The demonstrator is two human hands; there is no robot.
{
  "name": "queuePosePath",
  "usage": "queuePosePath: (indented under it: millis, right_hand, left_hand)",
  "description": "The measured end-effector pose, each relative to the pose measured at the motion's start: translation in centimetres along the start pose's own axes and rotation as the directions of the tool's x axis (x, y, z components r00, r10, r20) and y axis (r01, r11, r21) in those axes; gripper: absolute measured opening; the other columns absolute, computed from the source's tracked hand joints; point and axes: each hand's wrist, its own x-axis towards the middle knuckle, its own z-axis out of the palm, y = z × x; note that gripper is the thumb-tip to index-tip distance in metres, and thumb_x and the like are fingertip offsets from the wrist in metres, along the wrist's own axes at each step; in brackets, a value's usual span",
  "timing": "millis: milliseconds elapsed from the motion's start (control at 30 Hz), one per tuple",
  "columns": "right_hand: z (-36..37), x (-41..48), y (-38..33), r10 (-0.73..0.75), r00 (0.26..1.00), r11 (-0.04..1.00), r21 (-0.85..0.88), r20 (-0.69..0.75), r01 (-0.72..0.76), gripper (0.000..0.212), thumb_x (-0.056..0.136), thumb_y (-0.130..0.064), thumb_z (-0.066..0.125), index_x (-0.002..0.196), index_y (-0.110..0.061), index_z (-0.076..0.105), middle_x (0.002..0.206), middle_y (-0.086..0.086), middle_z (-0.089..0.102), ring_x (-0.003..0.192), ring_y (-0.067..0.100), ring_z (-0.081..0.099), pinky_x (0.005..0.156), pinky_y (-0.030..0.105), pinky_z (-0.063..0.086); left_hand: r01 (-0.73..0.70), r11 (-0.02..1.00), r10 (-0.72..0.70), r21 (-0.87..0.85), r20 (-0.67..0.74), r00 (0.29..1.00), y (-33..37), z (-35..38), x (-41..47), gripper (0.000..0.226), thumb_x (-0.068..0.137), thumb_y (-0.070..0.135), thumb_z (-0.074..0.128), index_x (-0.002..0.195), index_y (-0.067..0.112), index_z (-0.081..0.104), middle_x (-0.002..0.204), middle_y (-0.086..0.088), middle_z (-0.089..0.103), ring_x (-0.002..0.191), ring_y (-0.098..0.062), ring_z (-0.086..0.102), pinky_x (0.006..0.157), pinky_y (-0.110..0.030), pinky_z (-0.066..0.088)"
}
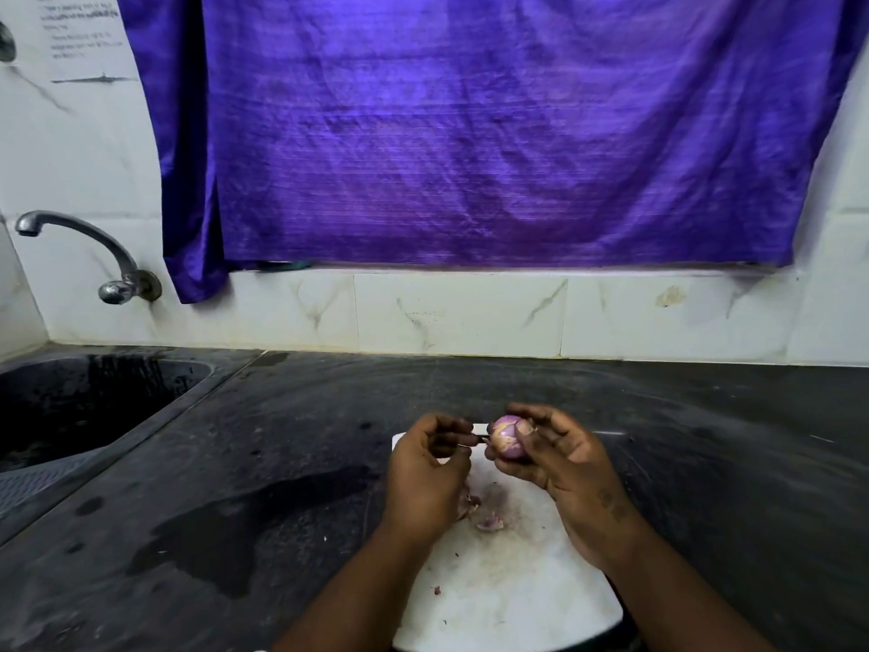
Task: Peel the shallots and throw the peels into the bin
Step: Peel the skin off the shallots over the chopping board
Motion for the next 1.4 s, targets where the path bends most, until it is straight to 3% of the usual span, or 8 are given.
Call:
queuePosePath:
  millis: [133, 267, 333, 467, 567, 1033, 1200, 1400]
  right_hand:
    - [-0.1, 0.0, 0.2, -0.025, 1.000, 0.998, -0.056, -0.019, 0.024, 0.032, 0.082, -0.021, 0.071, 0.109, -0.003, 0.067, 0.102, 0.017, 0.079, 0.092, 0.038, 0.077, 0.072, 0.032, 0.064]
    - [-0.2, 0.0, 0.3, -0.040, 0.999, 0.995, -0.093, 0.009, 0.040, 0.029, 0.080, -0.017, 0.074, 0.105, -0.001, 0.073, 0.102, 0.017, 0.079, 0.095, 0.032, 0.076, 0.078, 0.032, 0.062]
    - [-0.2, 0.0, 0.3, -0.044, 0.999, 0.992, -0.121, 0.020, 0.046, 0.029, 0.080, -0.016, 0.077, 0.106, -0.003, 0.075, 0.104, 0.015, 0.080, 0.100, 0.032, 0.076, 0.082, 0.035, 0.062]
    - [-0.2, -0.2, -0.2, -0.045, 0.999, 0.987, -0.156, 0.027, 0.049, 0.028, 0.081, -0.008, 0.078, 0.109, -0.006, 0.076, 0.104, 0.010, 0.081, 0.100, 0.025, 0.077, 0.084, 0.031, 0.063]
    - [-0.1, -0.5, -0.3, -0.060, 0.997, 0.978, -0.197, 0.045, 0.068, 0.027, 0.082, -0.004, 0.077, 0.108, -0.008, 0.077, 0.102, 0.005, 0.082, 0.097, 0.019, 0.078, 0.081, 0.023, 0.062]
    - [-0.2, -0.2, 0.3, -0.154, 0.987, 0.934, -0.317, 0.053, 0.163, 0.018, 0.084, -0.002, 0.077, 0.099, -0.011, 0.081, 0.091, 0.006, 0.082, 0.087, 0.020, 0.078, 0.076, 0.026, 0.062]
    - [-0.1, -0.3, 0.3, -0.157, 0.986, 0.935, -0.313, 0.060, 0.168, 0.017, 0.084, -0.001, 0.076, 0.096, -0.014, 0.081, 0.091, 0.005, 0.082, 0.087, 0.019, 0.078, 0.074, 0.025, 0.061]
    - [-0.1, -0.3, 0.4, -0.167, 0.982, 0.930, -0.316, 0.087, 0.186, 0.016, 0.085, -0.003, 0.076, 0.098, -0.012, 0.081, 0.093, 0.007, 0.081, 0.089, 0.021, 0.078, 0.077, 0.030, 0.062]
  left_hand:
    - [-0.112, 0.981, 0.113, 0.158, 0.006, 0.994, 0.8, -0.1, -0.6, 0.023, 0.090, -0.003, 0.062, 0.084, 0.014, 0.076, 0.080, -0.002, 0.075, 0.066, -0.016, 0.068, 0.048, -0.014, 0.048]
    - [-0.209, 0.940, 0.202, 0.271, 0.051, 0.978, 0.6, -0.2, -0.8, 0.015, 0.090, 0.033, 0.067, 0.079, 0.026, 0.075, 0.072, 0.008, 0.072, 0.060, -0.010, 0.066, 0.055, -0.033, 0.054]
    - [-0.233, 0.928, 0.238, 0.291, 0.019, 0.971, 0.7, -0.2, -0.8, 0.016, 0.088, 0.041, 0.066, 0.081, 0.029, 0.075, 0.074, 0.012, 0.072, 0.066, -0.009, 0.066, 0.058, -0.033, 0.054]
    - [-0.320, 0.907, 0.331, 0.275, 0.007, 0.944, 1.1, -0.2, -0.9, 0.016, 0.091, 0.031, 0.074, 0.106, 0.034, 0.077, 0.091, 0.016, 0.075, 0.085, -0.007, 0.071, 0.065, -0.028, 0.057]
    - [-0.414, 0.853, 0.419, 0.319, 0.054, 0.906, 1.3, -0.3, -0.9, 0.017, 0.092, 0.025, 0.075, 0.107, 0.033, 0.078, 0.099, 0.020, 0.075, 0.093, -0.005, 0.071, 0.069, -0.027, 0.058]
    - [-0.517, 0.623, 0.551, 0.587, 0.139, 0.823, 1.1, -0.2, -1.1, 0.017, 0.091, 0.031, 0.062, 0.100, 0.030, 0.077, 0.094, 0.014, 0.075, 0.078, -0.005, 0.066, 0.067, -0.028, 0.056]
    - [-0.523, 0.621, 0.553, 0.583, 0.146, 0.820, 1.2, -0.1, -1.2, 0.010, 0.090, 0.029, 0.065, 0.094, 0.026, 0.074, 0.090, 0.012, 0.073, 0.076, -0.007, 0.065, 0.064, -0.030, 0.055]
    - [-0.482, 0.749, 0.511, 0.453, 0.067, 0.857, 0.8, 0.0, -1.0, 0.008, 0.087, 0.022, 0.069, 0.091, 0.024, 0.075, 0.087, 0.012, 0.073, 0.076, -0.004, 0.067, 0.062, -0.030, 0.058]
